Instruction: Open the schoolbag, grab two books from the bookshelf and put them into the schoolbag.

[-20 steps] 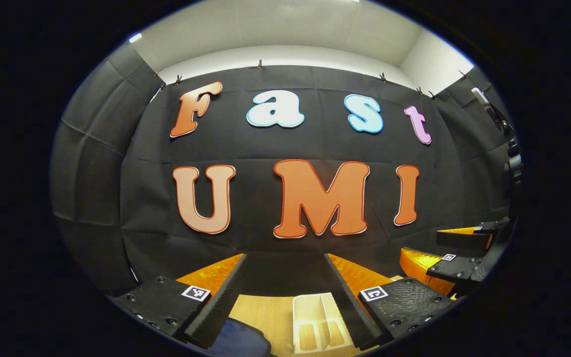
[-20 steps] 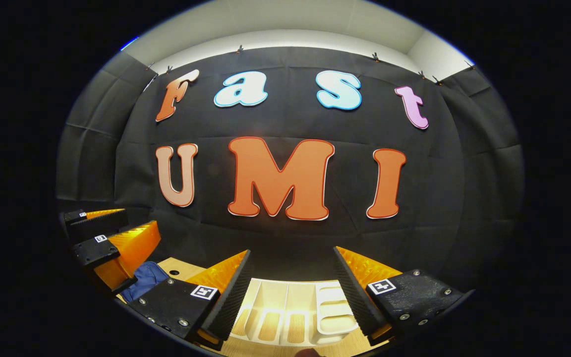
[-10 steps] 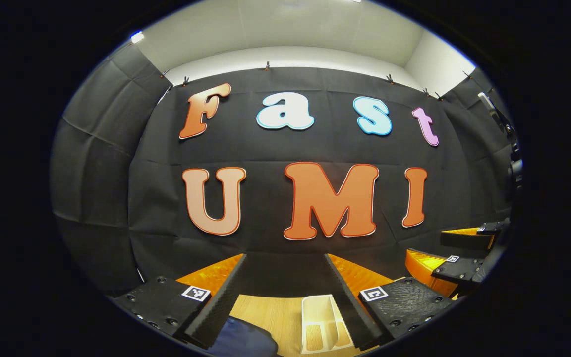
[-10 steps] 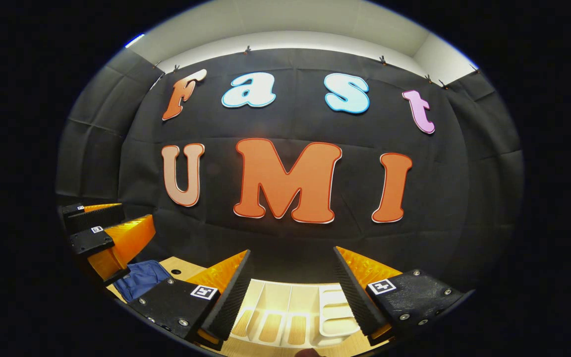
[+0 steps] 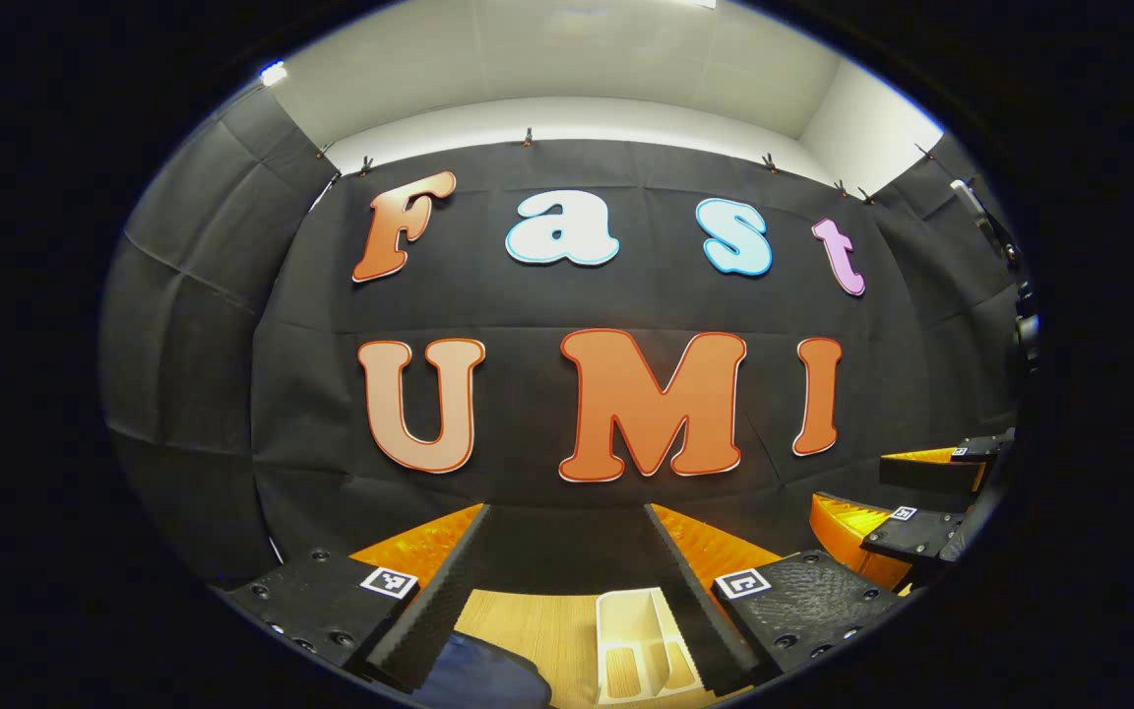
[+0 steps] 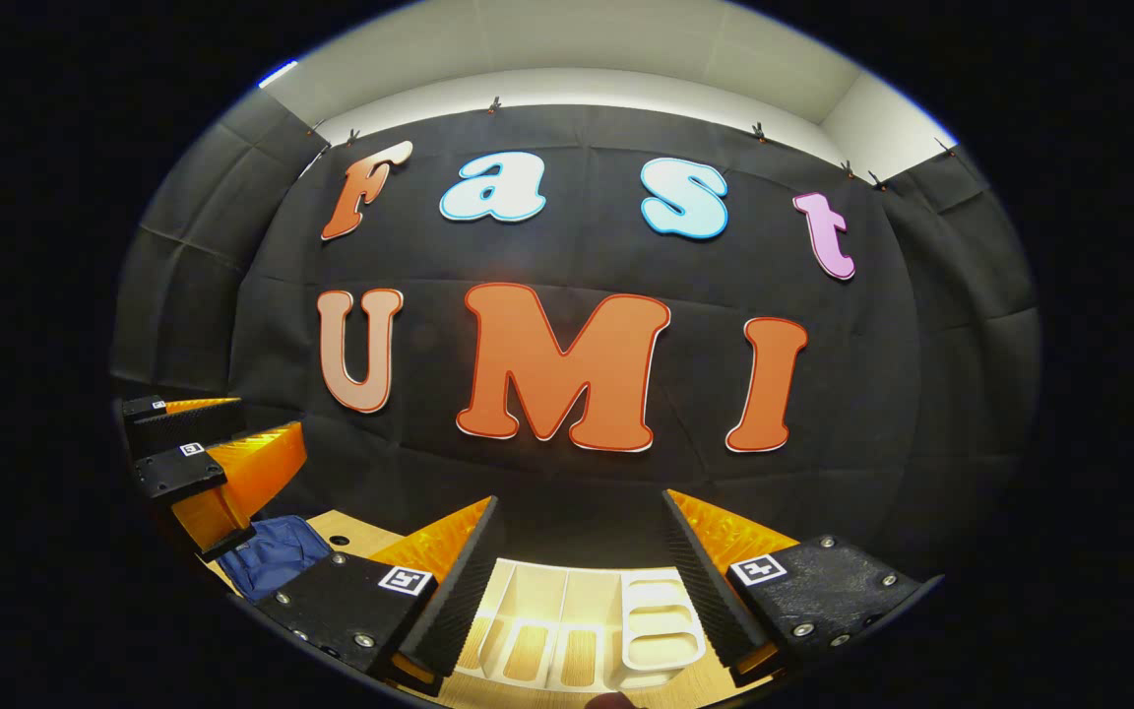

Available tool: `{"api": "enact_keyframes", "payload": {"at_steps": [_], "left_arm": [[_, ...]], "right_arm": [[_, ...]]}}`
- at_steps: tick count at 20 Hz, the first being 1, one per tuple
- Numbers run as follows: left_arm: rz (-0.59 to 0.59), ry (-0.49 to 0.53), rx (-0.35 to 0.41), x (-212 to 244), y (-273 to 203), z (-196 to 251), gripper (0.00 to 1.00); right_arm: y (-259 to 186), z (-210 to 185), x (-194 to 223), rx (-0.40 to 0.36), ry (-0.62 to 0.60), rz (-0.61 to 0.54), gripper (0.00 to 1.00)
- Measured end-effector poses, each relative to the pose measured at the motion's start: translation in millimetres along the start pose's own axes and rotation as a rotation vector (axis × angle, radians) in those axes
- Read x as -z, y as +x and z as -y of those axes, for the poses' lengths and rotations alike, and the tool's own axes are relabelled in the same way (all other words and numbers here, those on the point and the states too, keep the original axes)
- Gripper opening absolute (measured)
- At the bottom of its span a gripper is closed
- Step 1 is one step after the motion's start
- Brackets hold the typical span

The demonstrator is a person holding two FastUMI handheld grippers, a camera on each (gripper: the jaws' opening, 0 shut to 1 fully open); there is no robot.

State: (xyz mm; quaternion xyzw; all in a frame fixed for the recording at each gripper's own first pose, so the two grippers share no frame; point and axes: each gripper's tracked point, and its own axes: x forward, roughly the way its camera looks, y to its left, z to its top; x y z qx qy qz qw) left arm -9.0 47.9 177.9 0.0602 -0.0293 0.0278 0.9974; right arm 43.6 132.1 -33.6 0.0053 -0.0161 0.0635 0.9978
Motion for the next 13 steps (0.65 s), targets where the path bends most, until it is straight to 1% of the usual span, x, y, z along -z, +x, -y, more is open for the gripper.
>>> {"api": "enact_keyframes", "payload": {"at_steps": [4, 11, 12, 13], "left_arm": [[-0.010, -0.005, 0.022, 4.4, 1.9, 6.5, 0.93], [-0.009, 0.008, 0.025, 6.9, 3.4, 10.2, 0.94], [-0.011, 0.009, 0.024, 7.8, 2.3, 10.2, 0.94], [-0.011, 0.010, 0.022, 8.4, 3.0, 10.8, 0.94]], "right_arm": [[-1.9, 2.7, 1.9, 0.016, 0.002, 0.002, 0.94], [-1.1, 9.2, 3.6, 0.040, 0.002, -0.002, 0.94], [-1.2, 9.7, 4.6, 0.041, 0.004, -0.004, 1.00], [-1.0, 10.2, 5.2, 0.043, 0.007, -0.007, 1.00]]}}
